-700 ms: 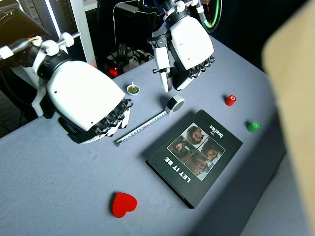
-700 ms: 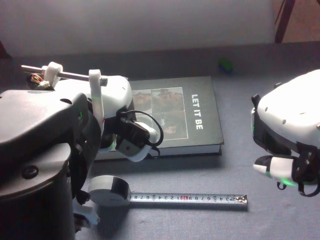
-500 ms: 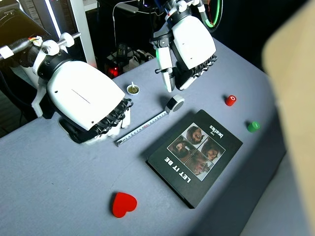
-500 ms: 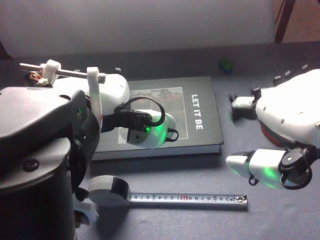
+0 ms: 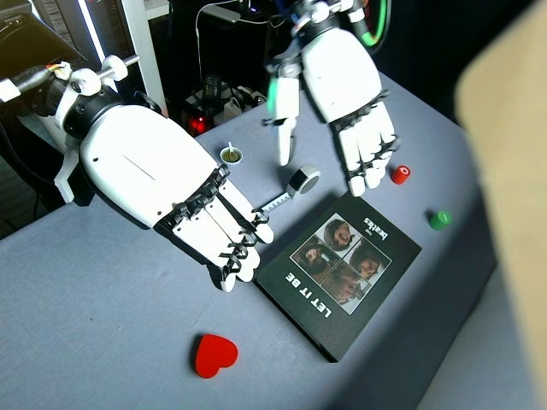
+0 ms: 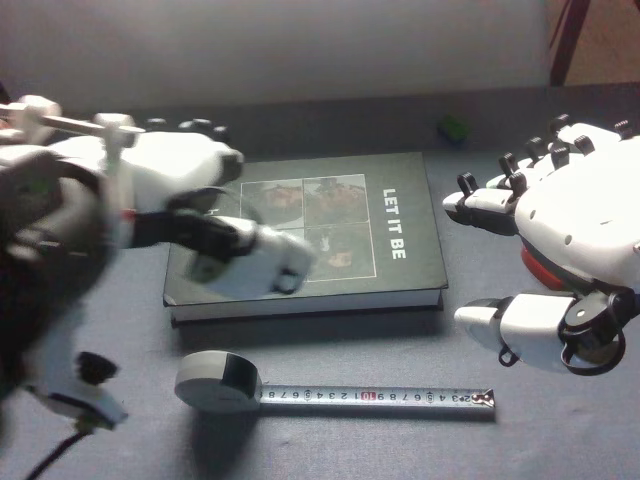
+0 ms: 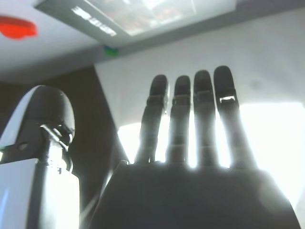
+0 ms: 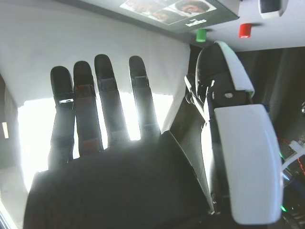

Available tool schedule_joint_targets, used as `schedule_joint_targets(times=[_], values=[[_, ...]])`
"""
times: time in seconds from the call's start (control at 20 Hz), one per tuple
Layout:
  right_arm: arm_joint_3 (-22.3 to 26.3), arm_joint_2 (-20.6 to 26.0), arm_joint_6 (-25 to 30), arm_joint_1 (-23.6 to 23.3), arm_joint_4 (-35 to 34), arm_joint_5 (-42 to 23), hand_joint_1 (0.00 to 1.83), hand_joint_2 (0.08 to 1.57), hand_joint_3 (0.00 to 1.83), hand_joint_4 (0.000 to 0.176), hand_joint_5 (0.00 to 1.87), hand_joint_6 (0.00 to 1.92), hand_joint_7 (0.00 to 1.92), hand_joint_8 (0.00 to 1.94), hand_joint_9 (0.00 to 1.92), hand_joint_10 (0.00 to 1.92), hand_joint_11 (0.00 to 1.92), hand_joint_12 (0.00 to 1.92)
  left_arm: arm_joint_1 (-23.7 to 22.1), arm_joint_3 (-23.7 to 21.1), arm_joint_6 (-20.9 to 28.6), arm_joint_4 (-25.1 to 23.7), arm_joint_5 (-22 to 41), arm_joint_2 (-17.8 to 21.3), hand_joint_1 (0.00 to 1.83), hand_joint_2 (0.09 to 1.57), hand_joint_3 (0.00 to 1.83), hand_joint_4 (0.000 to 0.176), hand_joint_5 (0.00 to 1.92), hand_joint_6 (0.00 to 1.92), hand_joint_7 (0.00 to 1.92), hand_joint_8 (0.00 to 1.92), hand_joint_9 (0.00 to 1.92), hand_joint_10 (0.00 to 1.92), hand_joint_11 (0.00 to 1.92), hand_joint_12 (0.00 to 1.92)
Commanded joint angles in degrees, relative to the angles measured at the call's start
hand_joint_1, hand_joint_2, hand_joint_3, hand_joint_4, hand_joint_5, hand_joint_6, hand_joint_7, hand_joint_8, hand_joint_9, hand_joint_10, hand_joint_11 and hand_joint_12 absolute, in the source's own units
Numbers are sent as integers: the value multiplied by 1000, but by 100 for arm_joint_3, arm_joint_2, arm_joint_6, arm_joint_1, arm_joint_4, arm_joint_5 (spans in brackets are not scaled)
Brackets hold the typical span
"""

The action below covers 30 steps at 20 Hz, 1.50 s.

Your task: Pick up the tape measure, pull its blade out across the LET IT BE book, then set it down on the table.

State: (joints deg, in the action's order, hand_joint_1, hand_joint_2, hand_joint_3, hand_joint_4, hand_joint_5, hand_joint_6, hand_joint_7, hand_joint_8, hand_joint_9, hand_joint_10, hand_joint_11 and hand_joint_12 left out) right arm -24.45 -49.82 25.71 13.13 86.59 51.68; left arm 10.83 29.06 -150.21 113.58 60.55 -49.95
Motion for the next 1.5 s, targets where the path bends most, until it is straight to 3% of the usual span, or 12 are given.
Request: schedule_joint_targets(times=[0.0, 0.15, 0.3, 0.5, 0.75, 0.9, 1.05, 1.25, 1.3, 1.35, 1.45], values=[[4, 31, 14, -34, 433, 119, 261, 1188, 2, 115, 262, 5, 319, 9, 279, 8, 0, 896, -54, -45, 4, -431, -464, 55, 466, 1089, 0, 0, 152, 1, 117, 2, 166, 7, 0, 681], [4, 30, 41, -43, 434, 107, 263, 1191, 2, 115, 263, 1, 327, 6, 287, 7, 0, 913, 8, -49, 7, -398, -1603, 747, 736, 1121, 1, 0, 286, 10, 241, 8, 264, 11, 0, 801], [4, 30, 97, -44, 437, -29, 269, 1200, 5, 115, 267, 1, 331, 4, 300, 7, 0, 888, 169, 213, 7, -284, -3042, 949, 886, 1165, 4, 0, 413, 10, 357, 7, 336, 8, 29, 865], [5, 31, 602, 20, 897, 22, 280, 1205, 1, 114, 279, 1, 341, 1, 298, 1, 0, 936, 340, 416, 11, -296, -3585, 1053, 966, 1157, 0, 0, 661, 6, 643, 4, 569, 10, 219, 841], [8, 34, 803, 68, 943, 88, 282, 1215, 3, 114, 287, 1, 355, 2, 301, 1, 0, 899, 1120, 708, 800, -318, -4373, 1251, 961, 1188, 2, 0, 732, 2, 760, 2, 718, 7, 363, 798], [15, 34, 813, 93, 936, 170, 286, 1227, 6, 114, 279, 0, 350, 0, 296, 0, 0, 883, 1494, 750, 2295, -1437, -4369, 1406, 966, 1189, 0, 0, 761, 10, 782, 6, 732, 7, 402, 802], [19, 36, 813, 111, 937, 212, 286, 1241, 5, 113, 302, 6, 369, 3, 305, 2, 0, 929, 1851, 727, 4952, -3503, -3935, 1412, 972, 1185, 0, 0, 757, 6, 771, 0, 713, 0, 393, 794], [35, 37, 813, 122, 936, 202, 290, 1254, 5, 114, 267, 0, 340, 0, 286, 0, 0, 875, 2513, 770, 7521, -5393, -3318, 1409, 984, 1179, 0, 0, 734, 0, 764, 0, 704, 0, 365, 785], [35, 37, 818, 123, 936, 196, 290, 1256, 4, 115, 258, 0, 326, 0, 282, 0, 0, 892, 2664, 782, 7930, -5698, -3203, 1394, 987, 1175, 0, 0, 733, 0, 763, 0, 704, 0, 367, 787], [37, 40, 826, 126, 935, 183, 294, 1256, 1, 114, 280, 4, 337, 3, 297, 4, 0, 938, 3292, 755, 8931, -6219, -2395, 1296, 989, 1173, 0, 0, 739, 2, 762, 0, 705, 0, 386, 795], [42, 40, 826, 126, 936, 183, 294, 1256, 1, 114, 280, 4, 337, 3, 297, 4, 0, 938, 3587, 775, 9442, -6490, -2023, 1221, 989, 1173, 0, 0, 739, 2, 762, 0, 705, 0, 386, 795]])
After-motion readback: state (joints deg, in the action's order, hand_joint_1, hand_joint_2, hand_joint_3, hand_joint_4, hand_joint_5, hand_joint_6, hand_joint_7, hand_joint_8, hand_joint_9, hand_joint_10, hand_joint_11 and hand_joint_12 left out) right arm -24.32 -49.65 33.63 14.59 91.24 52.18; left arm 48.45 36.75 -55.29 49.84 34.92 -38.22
